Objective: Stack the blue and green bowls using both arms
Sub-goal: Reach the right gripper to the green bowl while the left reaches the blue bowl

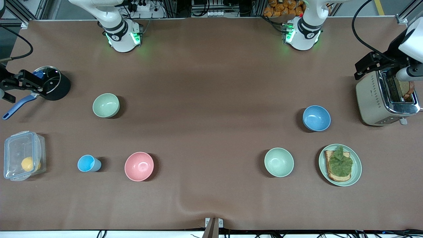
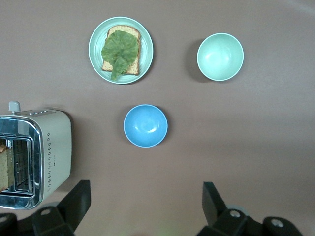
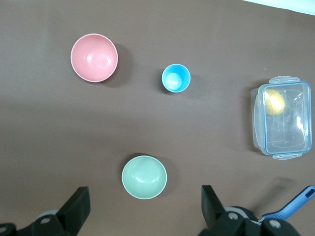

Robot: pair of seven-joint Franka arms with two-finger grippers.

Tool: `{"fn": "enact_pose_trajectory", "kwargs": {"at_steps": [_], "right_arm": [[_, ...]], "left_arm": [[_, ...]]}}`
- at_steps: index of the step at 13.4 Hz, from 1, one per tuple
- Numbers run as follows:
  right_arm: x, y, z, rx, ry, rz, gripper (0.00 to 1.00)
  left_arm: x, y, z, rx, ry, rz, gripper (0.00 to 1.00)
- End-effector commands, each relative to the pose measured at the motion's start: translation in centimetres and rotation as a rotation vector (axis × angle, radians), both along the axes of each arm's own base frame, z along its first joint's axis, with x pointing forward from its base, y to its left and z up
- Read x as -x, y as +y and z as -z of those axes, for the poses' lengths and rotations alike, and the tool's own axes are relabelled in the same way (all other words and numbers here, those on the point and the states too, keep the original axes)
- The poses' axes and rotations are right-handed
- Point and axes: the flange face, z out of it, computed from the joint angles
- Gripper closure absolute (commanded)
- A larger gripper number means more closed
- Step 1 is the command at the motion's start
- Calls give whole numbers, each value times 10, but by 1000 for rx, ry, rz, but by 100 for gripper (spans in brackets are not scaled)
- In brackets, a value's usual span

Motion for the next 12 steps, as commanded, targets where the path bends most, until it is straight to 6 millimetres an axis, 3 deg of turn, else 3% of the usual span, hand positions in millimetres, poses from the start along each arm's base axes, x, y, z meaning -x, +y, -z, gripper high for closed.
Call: {"fn": "enact_pose_trajectory", "kwargs": {"at_steps": [1, 7, 12], "right_arm": [[4, 1, -5, 6, -4, 10, 0], [4, 2, -5, 6, -3, 8, 0], [-2, 3, 13, 6, 29, -1, 0]], "left_arm": [[3, 3, -3, 2, -4, 19, 0], [-1, 7, 9, 1, 22, 14, 0], [-38, 17, 76, -20, 93, -1, 0]]}}
